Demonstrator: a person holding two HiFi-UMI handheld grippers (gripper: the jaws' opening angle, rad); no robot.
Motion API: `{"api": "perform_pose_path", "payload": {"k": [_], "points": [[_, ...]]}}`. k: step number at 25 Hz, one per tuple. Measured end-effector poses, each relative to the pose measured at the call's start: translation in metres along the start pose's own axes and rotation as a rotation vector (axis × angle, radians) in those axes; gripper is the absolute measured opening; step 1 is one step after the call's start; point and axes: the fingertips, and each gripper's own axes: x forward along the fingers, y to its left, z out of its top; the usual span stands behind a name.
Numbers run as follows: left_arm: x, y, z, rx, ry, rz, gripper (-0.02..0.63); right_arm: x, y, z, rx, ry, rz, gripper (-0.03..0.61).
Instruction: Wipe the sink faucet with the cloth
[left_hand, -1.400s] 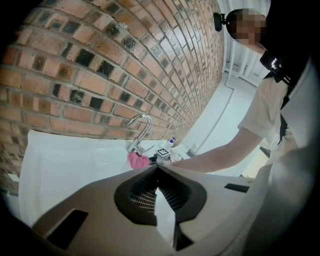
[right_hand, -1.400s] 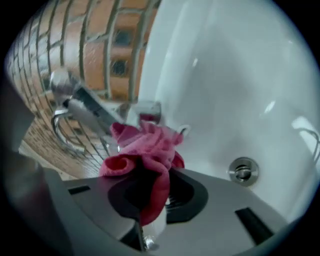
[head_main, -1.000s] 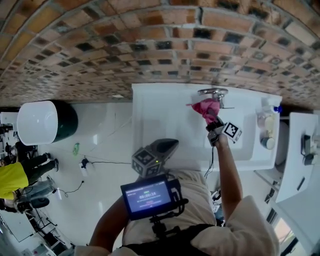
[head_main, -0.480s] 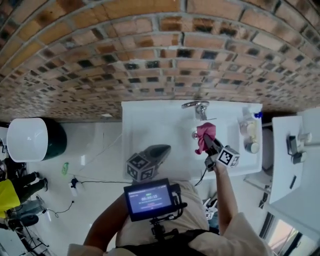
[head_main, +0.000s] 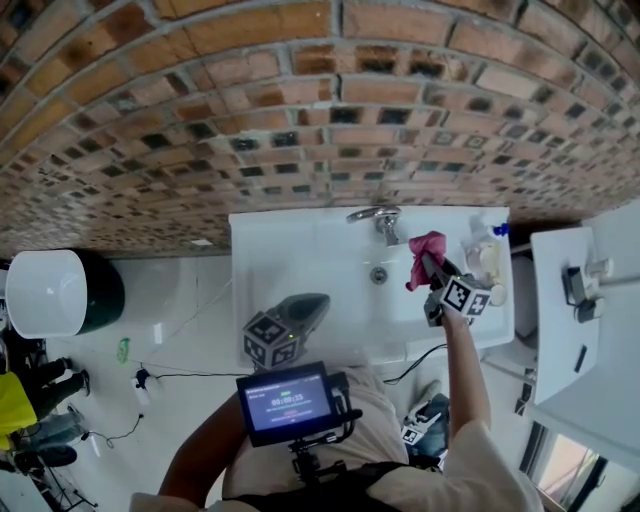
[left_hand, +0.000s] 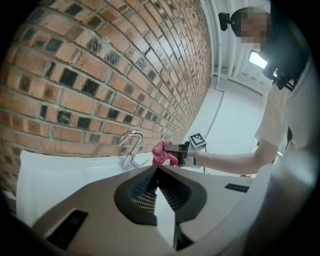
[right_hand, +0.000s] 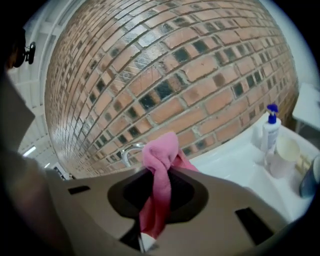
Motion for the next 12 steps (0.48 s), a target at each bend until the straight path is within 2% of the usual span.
{"api": "perform_pose_path", "payload": {"k": [4, 6, 9, 12], "points": [[-0.003, 0.012, 0.006, -0.008, -0.011, 0.03, 0.0, 0.03, -0.019, 0.043, -0.131, 0.07, -0.053, 0.078], [-0.004, 0.016, 0.011, -0.011, -0.018, 0.043, 0.0, 0.054, -0.035, 0.051, -0.194, 0.146, -0.099, 0.078], [-0.002, 0.02, 0.015, -0.011, -0.023, 0.057, 0.0, 0.097, -0.059, 0.041, -0.277, 0.323, -0.119, 0.078], [-0.001, 0.021, 0.013, -0.013, -0.012, 0.065, 0.0, 0.137, -0.081, 0.018, -0.439, 0.522, -0.131, 0.078]]}}
